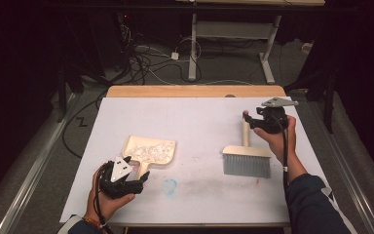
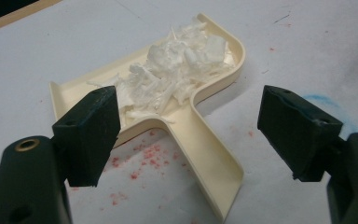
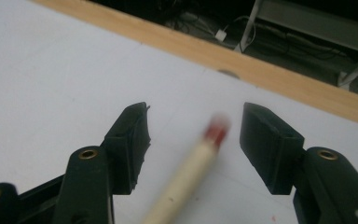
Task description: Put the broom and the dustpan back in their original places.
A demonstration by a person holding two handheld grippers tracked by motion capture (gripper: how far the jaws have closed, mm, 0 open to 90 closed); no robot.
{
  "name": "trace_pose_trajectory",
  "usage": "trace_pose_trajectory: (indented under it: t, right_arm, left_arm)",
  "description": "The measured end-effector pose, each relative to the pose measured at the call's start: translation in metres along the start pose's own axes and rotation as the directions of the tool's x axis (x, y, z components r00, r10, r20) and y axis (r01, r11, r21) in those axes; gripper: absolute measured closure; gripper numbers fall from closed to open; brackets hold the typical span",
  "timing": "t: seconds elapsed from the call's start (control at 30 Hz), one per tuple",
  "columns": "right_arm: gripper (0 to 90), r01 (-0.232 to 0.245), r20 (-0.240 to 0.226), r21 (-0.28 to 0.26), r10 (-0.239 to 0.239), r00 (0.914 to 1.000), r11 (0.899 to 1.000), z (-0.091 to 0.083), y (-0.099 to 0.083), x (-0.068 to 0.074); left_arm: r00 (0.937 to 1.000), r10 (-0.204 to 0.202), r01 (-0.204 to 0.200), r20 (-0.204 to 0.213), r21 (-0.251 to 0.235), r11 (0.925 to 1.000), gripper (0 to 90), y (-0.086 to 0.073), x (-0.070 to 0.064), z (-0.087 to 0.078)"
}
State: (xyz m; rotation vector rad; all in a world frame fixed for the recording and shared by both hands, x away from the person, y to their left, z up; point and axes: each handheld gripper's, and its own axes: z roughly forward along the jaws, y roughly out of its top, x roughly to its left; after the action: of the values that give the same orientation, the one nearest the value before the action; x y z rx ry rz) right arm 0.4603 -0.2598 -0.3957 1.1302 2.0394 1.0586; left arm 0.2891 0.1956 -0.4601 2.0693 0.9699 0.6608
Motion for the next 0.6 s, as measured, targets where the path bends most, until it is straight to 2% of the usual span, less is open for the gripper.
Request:
trace_pose_trajectory:
  t: [0.1,0.23,0.3,0.4,0.6]
  right_arm:
    - [42.6,0.004,0.008,-0.033,-0.004,1.0,0.999,-0.007,0.002,-0.001]
    - [41.8,-0.007,-0.023,-0.06,0.006,0.9997,0.998,-0.019,0.001,0.003]
    - [41.3,0.001,-0.043,-0.07,-0.004,0.999,0.998,-0.023,0.0,0.006]
    - [40.4,0.041,-0.046,-0.092,-0.045,0.9979,0.995,-0.03,-0.001,0.014]
    - [36.2,0.071,-0.042,-0.122,-0.077,0.9962,0.99,-0.038,-0.003,0.028]
  left_arm:
    - [0.9998,0.018,-0.018,-0.002,0.003,0.9998,20.8,0.0,-0.002,0.0]
    - [0.9997,0.024,-0.024,-0.002,-0.005,0.9997,20.8,0.0,-0.003,-0.001]
    - [0.9996,0.028,-0.028,-0.002,-0.005,0.9996,20.7,-0.001,-0.004,-0.001]
    - [0.9994,0.034,-0.034,-0.002,-0.009,0.9994,20.7,-0.002,-0.004,-0.001]
    - [0.999,0.045,-0.045,-0.009,-0.016,0.9989,20.9,-0.005,-0.005,0.0]
